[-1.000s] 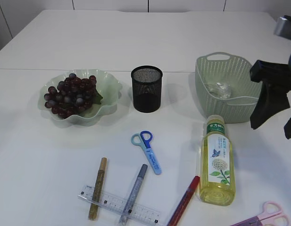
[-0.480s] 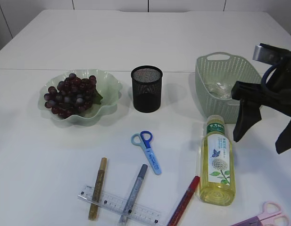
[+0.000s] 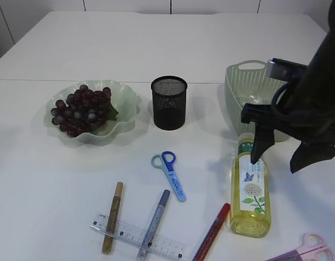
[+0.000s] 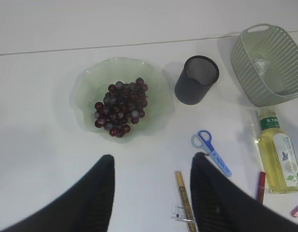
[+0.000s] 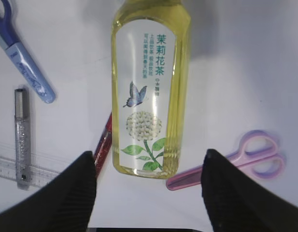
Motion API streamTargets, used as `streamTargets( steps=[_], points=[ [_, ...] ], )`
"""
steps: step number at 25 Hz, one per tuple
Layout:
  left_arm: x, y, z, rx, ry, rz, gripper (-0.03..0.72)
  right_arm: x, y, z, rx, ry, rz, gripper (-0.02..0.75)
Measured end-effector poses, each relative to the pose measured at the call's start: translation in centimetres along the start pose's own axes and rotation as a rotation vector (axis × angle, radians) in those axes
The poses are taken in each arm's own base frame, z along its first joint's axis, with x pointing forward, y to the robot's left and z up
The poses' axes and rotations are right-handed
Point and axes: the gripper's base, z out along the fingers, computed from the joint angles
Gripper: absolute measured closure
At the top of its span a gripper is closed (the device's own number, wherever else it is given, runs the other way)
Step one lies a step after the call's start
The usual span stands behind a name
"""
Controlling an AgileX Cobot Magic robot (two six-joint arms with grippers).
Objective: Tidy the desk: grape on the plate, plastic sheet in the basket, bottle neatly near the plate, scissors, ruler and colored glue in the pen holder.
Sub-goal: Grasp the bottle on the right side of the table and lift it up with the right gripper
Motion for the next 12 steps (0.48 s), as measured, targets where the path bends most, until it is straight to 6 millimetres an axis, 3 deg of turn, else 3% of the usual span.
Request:
streamTargets(
  steps=[8,12],
  points=[
    [0.0,0.1,0.0,-0.006,-0.001,0.002,0.313,0.2,1.6,3.0,0.080,0.030,0.007,0.208],
    [0.0,0.1,0.0,-0.010,-0.001,0.003,0.313,0.1,1.8,3.2,0.080,0.017,0.011,0.208]
  ],
)
